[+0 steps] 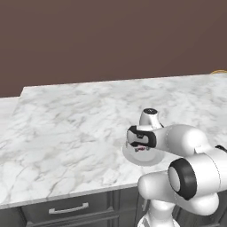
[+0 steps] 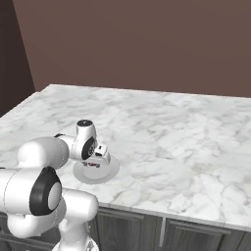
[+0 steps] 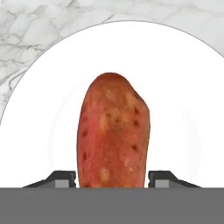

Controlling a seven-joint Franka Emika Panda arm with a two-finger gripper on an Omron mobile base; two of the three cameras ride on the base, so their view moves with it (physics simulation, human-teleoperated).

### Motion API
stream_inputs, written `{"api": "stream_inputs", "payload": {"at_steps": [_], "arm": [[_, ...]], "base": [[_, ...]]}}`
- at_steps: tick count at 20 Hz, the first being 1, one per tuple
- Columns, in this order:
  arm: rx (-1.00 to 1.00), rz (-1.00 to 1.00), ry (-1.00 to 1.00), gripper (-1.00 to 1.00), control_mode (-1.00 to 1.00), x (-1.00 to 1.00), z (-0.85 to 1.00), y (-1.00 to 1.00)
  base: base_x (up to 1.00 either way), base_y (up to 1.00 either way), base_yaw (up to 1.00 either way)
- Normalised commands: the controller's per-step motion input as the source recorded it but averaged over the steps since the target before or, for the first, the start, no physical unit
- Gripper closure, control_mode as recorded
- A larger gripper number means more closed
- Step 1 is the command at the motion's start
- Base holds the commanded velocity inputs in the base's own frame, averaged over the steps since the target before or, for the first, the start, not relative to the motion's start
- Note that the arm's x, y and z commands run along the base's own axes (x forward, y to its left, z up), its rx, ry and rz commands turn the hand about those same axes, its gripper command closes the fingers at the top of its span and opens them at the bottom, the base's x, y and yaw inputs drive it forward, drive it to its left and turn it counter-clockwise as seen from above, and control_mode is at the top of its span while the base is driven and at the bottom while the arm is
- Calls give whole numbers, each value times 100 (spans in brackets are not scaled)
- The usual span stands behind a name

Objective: Pick sweet potato from the fridge and place it on the plate on the counter.

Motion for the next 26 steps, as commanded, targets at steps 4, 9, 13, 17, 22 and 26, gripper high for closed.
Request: {"api": "stream_inputs", "payload": {"at_steps": [4, 9, 13, 17, 22, 26], "arm": [[0, 0, 0, -100, -100, 0, 0, 0], [0, 0, 0, -100, -100, -3, 0, 0], [-1, 0, 0, -100, -100, -12, 24, 0], [-2, 0, -4, -100, -100, -26, 59, 0], [-1, 0, -4, -100, -100, -35, 90, 0], [-1, 0, -6, -100, -100, -52, 98, 0]], "base": [[0, 0, 0], [0, 0, 0], [0, 0, 0], [0, 0, 0], [0, 0, 0], [0, 0, 0]]}}
